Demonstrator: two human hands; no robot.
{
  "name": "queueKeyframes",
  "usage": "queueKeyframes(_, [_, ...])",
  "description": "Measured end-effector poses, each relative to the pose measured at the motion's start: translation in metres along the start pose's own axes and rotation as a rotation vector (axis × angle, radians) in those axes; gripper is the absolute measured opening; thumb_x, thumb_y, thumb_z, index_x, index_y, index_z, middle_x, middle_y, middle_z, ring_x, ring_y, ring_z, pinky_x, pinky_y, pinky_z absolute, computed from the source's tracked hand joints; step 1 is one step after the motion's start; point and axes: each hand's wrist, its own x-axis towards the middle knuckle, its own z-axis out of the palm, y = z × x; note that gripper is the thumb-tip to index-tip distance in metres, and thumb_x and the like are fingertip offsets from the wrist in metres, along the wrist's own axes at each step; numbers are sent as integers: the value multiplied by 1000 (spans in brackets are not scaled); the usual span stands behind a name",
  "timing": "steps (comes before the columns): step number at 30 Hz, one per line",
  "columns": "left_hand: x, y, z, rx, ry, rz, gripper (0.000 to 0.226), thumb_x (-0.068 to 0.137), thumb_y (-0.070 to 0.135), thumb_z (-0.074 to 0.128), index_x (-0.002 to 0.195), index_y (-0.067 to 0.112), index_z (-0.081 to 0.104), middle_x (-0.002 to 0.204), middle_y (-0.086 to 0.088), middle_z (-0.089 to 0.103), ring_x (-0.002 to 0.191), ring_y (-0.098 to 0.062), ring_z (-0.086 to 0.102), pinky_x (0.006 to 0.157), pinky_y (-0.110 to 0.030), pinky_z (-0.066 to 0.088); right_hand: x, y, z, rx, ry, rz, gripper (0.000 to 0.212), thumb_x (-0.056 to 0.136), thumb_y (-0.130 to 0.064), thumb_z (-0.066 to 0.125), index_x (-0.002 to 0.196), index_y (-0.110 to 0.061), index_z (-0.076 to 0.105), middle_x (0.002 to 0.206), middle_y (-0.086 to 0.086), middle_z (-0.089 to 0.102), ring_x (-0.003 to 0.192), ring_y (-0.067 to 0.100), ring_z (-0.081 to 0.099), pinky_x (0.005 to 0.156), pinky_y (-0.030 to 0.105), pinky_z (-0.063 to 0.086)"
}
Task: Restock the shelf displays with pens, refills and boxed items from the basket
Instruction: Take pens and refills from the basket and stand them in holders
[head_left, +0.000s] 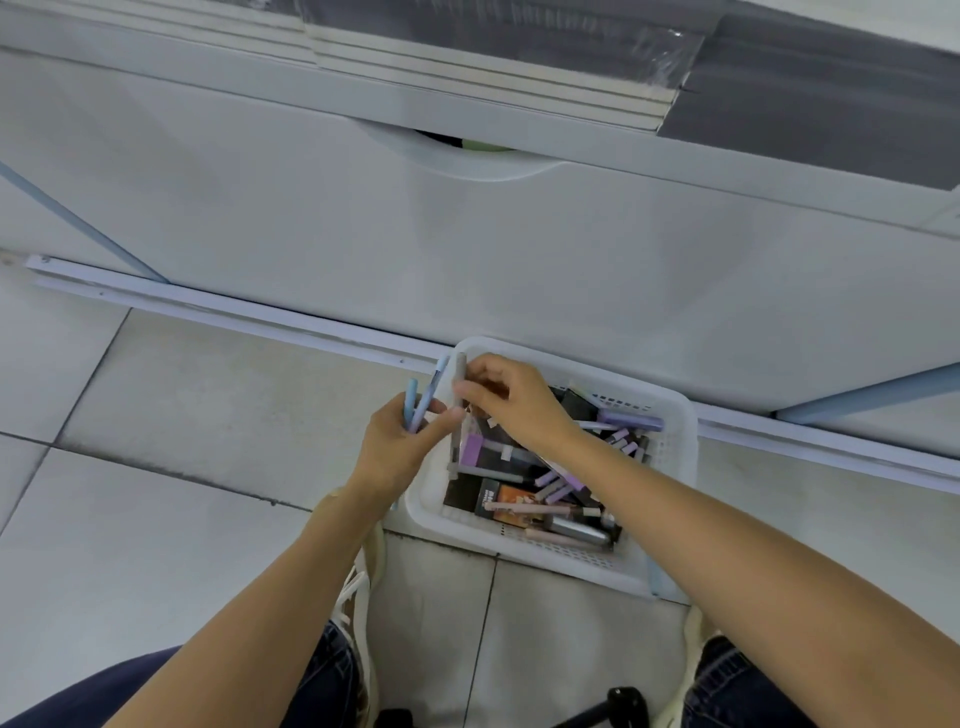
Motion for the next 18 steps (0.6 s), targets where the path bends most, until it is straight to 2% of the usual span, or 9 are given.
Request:
queueKeyframes(2, [0,3,4,29,-62,28,39,81,43,69,81,5,60,61,-2,50,47,-2,44,51,-14,45,-3,-3,-2,77,-66,32,11,95,-27,59,100,-20,67,87,-3,73,78,12,69,74,26,57])
queueKeyframes(4, [-2,2,5,44,-77,18,41,84,46,64,76,6,58,61,-6,49,50,-6,45,52,-15,44,-8,0,-2,167,-42,66,15,97,-28,55,101,-21,68,89,0,73,77,16,69,75,31,59])
queueKeyframes(6, [-4,-4,1,8,-38,-30,41,93,39,59,81,0,58,68,-11,53,59,-16,50,59,-26,47,-14,10,2,141,28,119,17,98,-27,54,104,-19,67,91,-3,70,74,9,65,70,24,56])
queueKeyframes(8, [-6,-9,-4,-30,23,-70,35,97,32,55,80,1,58,67,-10,54,59,-17,50,61,-30,47,-21,28,10,-157,-25,146,19,94,-27,59,111,-20,64,99,-8,63,80,0,59,72,17,47])
queueKeyframes(10, [-7,-12,-6,-54,49,-96,32,98,27,54,74,6,55,59,-5,54,52,-14,48,56,-26,45,-32,46,23,-498,-233,164,35,90,-32,65,123,-22,59,112,-3,53,90,7,53,77,22,43])
queueKeyframes(12, [-7,-12,-6,-75,28,-105,34,98,24,53,70,7,51,52,-4,54,47,-15,51,50,-25,47,-38,58,36,-688,-314,153,42,88,-32,67,128,-24,55,116,0,44,97,15,51,79,27,43])
queueKeyframes(14, [-8,-11,-4,-85,-6,-99,33,99,25,53,72,6,49,51,-5,53,46,-16,55,50,-26,50,-37,57,38,-681,-226,87,32,90,-27,66,120,-20,61,112,1,45,99,19,53,77,29,44])
queueKeyframes(16, [-7,-9,-2,-77,-35,-91,28,99,27,53,80,6,48,58,-9,52,48,-16,55,51,-27,51,-32,50,30,-554,-150,32,20,92,-25,63,109,-15,64,106,1,51,97,17,53,82,33,48])
queueKeyframes(18, [-6,-9,0,-67,-56,-92,26,98,28,54,84,8,47,63,-8,49,49,-15,51,51,-30,48,-27,37,17,-378,-128,21,13,97,-24,54,106,-15,59,97,-4,58,91,12,57,84,33,50])
